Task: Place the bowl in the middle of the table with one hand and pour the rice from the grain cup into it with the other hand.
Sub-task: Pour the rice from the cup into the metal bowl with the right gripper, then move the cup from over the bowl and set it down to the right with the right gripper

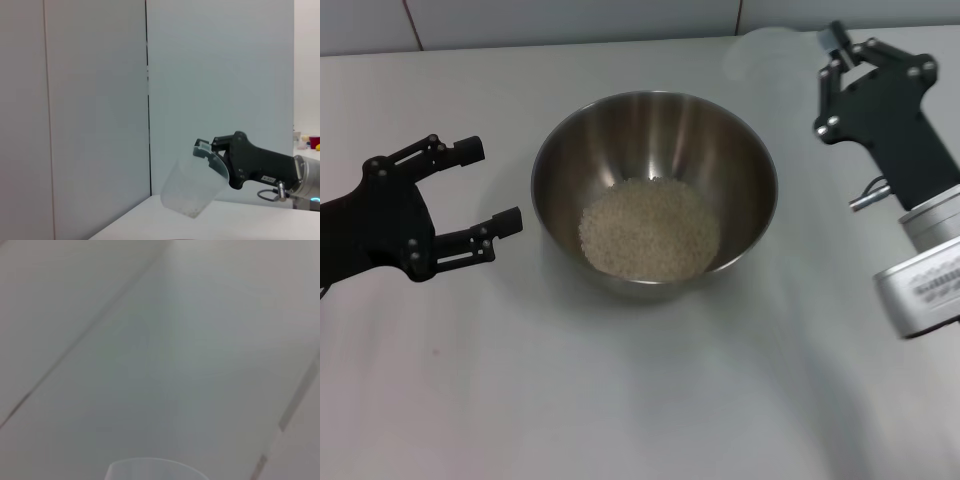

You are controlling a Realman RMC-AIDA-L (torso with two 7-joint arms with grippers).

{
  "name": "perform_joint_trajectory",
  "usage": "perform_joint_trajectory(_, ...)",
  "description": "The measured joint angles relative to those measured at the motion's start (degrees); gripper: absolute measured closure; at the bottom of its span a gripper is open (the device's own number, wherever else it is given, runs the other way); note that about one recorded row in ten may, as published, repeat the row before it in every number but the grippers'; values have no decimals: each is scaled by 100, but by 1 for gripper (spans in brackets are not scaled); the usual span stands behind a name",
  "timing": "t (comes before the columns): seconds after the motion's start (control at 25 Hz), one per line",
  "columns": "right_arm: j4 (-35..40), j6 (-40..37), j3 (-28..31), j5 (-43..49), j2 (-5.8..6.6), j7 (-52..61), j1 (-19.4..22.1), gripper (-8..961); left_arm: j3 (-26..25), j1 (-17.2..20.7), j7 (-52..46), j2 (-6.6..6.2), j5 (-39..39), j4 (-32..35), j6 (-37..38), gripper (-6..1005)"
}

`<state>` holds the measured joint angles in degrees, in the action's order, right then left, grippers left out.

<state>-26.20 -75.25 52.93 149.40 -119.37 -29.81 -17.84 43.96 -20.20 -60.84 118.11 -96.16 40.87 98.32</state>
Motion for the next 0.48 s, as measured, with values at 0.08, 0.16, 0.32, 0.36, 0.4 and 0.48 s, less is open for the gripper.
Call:
perform_joint_trajectory(0.08, 6, 25, -1, -315, -2, 675, 25, 941, -1, 18, -8, -5, 1, 2, 25, 139)
perform_joint_trajectory(0.16, 55, 90, -6, -531, 1, 1257, 29, 940, -1, 37, -12, -5, 2, 12, 44, 139)
perform_joint_trajectory(0.32, 345, 235, 11, -672, 10, 2431, 2, 940, -1, 52, -13, -11, 2, 22, 60, 139)
perform_joint_trajectory(0.36, 422, 284, 25, -687, 11, 2663, -15, 940, -1, 54, -14, -15, 2, 22, 61, 139)
perform_joint_trajectory(0.4, 503, 340, 44, -697, 11, 2874, -35, 940, -1, 54, -14, -15, 2, 22, 62, 139)
perform_joint_trajectory(0.48, 637, 521, 88, -702, 10, 3168, -67, 940, -2, 41, -15, -17, 1, 22, 63, 139)
